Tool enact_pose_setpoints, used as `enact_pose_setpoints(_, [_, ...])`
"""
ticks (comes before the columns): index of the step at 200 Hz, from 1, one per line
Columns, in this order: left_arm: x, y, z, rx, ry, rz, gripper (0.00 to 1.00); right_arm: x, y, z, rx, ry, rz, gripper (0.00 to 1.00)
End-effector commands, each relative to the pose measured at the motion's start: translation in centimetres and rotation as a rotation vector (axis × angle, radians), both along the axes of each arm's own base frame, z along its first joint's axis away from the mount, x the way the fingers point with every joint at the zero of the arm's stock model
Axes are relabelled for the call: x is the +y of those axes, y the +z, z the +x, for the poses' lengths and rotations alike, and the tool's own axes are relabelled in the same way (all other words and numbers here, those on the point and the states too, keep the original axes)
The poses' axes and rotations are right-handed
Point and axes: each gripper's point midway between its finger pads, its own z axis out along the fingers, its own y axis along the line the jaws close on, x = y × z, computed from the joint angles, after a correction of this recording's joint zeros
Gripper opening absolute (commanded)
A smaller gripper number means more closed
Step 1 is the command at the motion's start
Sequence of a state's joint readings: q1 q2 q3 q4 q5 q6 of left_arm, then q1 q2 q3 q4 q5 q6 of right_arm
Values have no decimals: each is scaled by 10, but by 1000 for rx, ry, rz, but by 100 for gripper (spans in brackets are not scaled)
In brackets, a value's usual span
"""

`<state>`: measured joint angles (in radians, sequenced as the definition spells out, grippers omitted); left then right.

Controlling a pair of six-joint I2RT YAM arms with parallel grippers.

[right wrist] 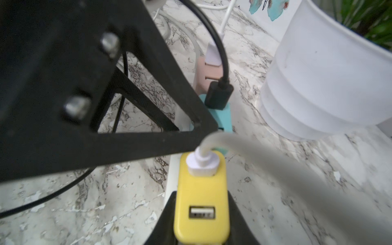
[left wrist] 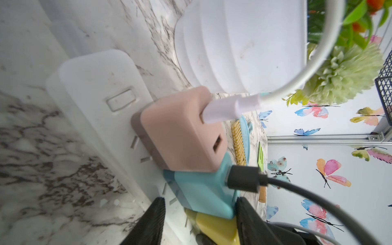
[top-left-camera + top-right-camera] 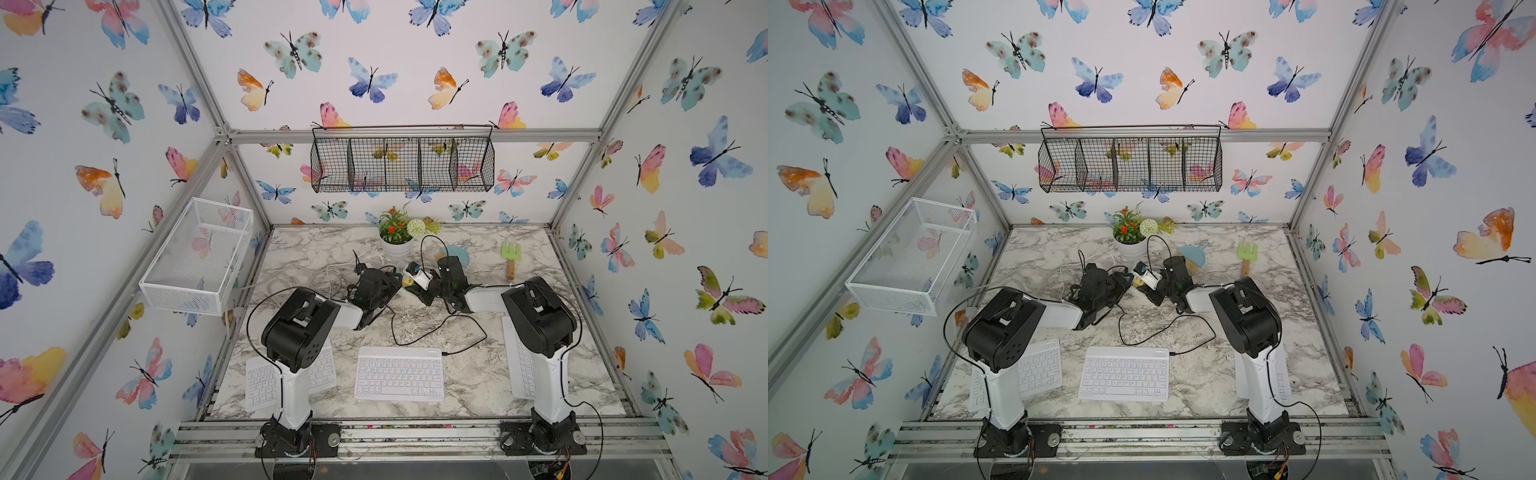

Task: Unplug the wireless keyboard
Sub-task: Remove the plug from the socket.

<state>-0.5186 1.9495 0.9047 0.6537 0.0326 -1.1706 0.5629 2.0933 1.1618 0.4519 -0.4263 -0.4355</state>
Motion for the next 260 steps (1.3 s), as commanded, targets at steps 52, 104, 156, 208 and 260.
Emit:
enact_pose_setpoints(52, [34, -78, -37, 237, 26, 179, 54, 15, 92, -2, 118, 154, 331, 20])
enact_pose_setpoints(104, [37, -78, -36, 239, 34, 180, 54, 6, 90, 3, 26, 90, 291, 20])
enact_pose_setpoints(156, [37, -92, -37, 265, 29, 203, 54, 13, 77, -7, -230, 74, 113, 20])
enact_pose_setpoints(208, [40, -96, -36, 273, 38, 218, 54, 14, 89, -8, -185, 58, 184, 21])
enact_pose_setpoints(260, [44, -99, -41, 280, 43, 229, 54, 16, 98, -14, 101, 166, 350, 21])
